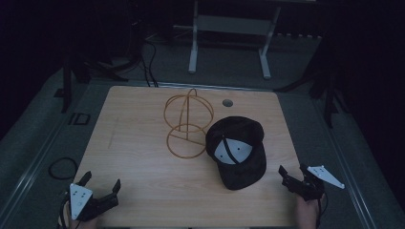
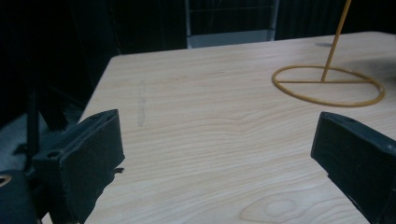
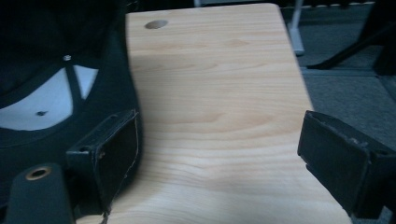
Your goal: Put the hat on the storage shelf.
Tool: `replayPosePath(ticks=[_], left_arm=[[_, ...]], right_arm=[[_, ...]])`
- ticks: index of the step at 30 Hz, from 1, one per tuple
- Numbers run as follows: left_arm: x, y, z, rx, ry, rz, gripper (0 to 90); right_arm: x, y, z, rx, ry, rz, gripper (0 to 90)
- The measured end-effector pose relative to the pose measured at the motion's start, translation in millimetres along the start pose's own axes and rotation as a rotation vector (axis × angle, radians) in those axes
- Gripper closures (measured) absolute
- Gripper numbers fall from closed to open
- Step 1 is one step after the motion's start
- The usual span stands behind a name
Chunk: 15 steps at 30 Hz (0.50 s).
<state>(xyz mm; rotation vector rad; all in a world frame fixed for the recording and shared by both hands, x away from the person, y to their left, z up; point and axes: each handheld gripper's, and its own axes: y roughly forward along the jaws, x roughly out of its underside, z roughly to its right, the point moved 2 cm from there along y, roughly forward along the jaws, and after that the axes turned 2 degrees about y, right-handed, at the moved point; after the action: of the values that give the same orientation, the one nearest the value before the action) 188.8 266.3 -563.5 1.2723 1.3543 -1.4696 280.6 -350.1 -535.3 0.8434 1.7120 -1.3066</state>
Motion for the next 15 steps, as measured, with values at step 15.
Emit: replayPosePath(ticks=[15], left_arm=[[-5.9,-2.8,16.3,0.177,-0.048,-0.114,2.7]], right_arm=[[-54.3,31.0,-35.7,-0.213,-0.109,-0.015,19.2]])
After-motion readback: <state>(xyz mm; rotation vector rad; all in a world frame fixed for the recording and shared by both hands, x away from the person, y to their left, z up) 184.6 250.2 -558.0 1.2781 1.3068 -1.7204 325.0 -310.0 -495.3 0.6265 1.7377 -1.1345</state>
